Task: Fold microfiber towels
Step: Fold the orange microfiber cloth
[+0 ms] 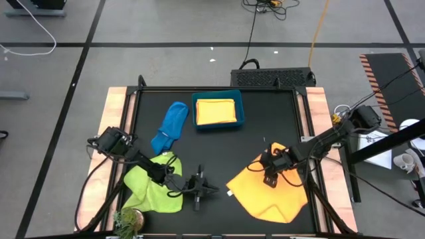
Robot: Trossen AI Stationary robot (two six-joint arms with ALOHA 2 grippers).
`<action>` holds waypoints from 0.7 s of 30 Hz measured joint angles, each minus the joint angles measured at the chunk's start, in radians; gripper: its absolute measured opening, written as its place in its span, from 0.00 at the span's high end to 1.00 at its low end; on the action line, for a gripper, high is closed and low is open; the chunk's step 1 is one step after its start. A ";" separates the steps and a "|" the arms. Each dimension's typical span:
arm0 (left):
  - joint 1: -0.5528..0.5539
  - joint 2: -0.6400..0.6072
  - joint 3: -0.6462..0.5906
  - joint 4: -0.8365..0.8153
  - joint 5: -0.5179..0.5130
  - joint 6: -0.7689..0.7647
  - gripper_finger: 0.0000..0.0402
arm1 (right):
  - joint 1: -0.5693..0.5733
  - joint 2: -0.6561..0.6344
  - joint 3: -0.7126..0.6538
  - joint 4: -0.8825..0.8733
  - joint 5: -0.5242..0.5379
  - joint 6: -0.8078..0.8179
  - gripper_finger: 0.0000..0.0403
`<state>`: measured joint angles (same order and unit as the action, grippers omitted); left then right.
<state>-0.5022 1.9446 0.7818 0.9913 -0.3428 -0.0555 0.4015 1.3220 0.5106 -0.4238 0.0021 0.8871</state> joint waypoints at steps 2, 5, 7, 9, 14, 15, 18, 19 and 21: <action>0.014 0.000 0.010 -0.021 0.040 -0.002 0.93 | -0.025 0.000 0.000 0.083 0.001 -0.061 0.60; 0.032 0.000 0.047 -0.125 0.062 -0.002 0.91 | -0.061 0.001 -0.002 0.200 0.001 -0.155 0.60; 0.040 0.000 0.083 -0.221 0.063 -0.006 0.86 | -0.084 0.003 -0.004 0.266 -0.003 -0.213 0.60; 0.046 0.000 0.126 -0.321 0.063 -0.009 0.81 | -0.108 0.006 -0.005 0.320 -0.003 -0.263 0.60; 0.043 0.000 0.224 -0.538 0.075 -0.001 0.66 | -0.151 0.005 0.001 0.367 -0.006 -0.360 0.60; 0.040 0.000 0.241 -0.563 0.084 0.006 0.63 | -0.154 0.005 0.002 0.365 -0.009 -0.373 0.60; 0.025 0.000 0.282 -0.660 0.084 0.041 0.56 | -0.154 0.004 0.004 0.374 -0.032 -0.384 0.60; 0.020 0.000 0.293 -0.694 0.084 0.052 0.55 | -0.152 0.004 0.005 0.380 -0.035 -0.384 0.60; 0.013 0.000 0.310 -0.738 0.082 0.070 0.52 | -0.146 0.002 0.005 0.387 -0.058 -0.384 0.60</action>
<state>-0.4897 1.9446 1.0913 0.2533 -0.2604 0.0149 0.2560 1.3239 0.5156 -0.0366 -0.0562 0.5030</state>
